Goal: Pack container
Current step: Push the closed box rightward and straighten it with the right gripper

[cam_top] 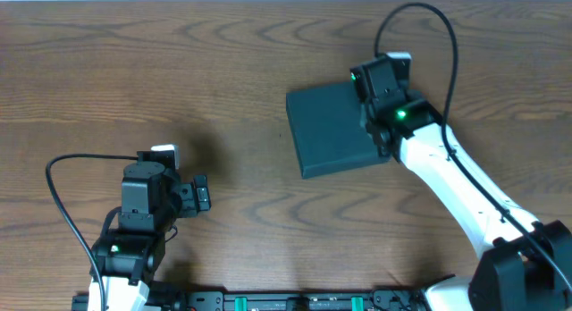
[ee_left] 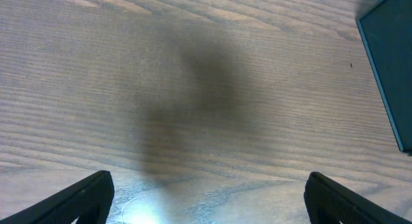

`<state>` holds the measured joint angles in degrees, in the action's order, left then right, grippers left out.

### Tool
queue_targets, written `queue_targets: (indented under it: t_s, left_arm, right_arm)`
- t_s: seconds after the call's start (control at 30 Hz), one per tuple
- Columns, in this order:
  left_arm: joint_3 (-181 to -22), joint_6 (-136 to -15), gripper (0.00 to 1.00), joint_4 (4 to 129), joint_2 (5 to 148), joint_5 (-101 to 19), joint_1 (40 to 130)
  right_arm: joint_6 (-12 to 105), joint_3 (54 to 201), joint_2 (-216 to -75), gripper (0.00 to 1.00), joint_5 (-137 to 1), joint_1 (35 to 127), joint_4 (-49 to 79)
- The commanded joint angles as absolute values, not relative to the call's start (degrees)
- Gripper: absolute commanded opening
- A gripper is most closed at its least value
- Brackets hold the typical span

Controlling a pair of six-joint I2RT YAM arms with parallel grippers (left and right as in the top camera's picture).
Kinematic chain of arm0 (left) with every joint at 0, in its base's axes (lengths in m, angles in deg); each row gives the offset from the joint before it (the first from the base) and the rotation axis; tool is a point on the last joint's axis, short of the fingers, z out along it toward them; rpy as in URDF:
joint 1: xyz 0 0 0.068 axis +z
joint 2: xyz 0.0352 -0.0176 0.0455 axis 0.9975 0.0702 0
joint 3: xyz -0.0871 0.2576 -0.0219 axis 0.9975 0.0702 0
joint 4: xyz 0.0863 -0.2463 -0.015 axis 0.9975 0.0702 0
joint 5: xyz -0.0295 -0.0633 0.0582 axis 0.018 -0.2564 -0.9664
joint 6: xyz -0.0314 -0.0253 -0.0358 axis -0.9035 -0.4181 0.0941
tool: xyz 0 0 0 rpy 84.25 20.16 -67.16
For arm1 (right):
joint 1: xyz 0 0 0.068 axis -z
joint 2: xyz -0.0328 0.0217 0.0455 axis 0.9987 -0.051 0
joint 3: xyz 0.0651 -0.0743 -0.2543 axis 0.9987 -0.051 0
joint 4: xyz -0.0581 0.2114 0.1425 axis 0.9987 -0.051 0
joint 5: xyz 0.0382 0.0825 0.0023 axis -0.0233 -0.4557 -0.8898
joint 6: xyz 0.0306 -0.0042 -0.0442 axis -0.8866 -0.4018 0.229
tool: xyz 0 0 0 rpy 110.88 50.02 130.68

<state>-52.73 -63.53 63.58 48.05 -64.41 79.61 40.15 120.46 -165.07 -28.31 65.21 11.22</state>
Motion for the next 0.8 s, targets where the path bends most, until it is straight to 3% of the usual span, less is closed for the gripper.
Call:
queue_targets:
  t_s: [0.0,0.23,0.63,0.77]
  left_arm:
    - [-52.4,-63.1,0.95,63.6,47.9,-64.6,80.0]
    - [-52.4,-63.1,0.95,63.6,47.9,-64.6,80.0]
    - [-52.4,-63.1,0.95,63.6,47.8,-64.6,80.0]
    - [-52.4,-63.1,0.95,63.6,47.9,-64.6,80.0]
  right_arm:
    - [35.1,116.3,-164.0,0.01,-28.9,66.3,11.6]
    - [30.7,110.6,-164.0,0.01,-31.3,66.4,11.6]
    - [25.6,107.0,-164.0,0.01,-50.6,66.4,15.4]
    - [25.6,107.0,-164.0,0.01,-48.7,66.3,16.1]
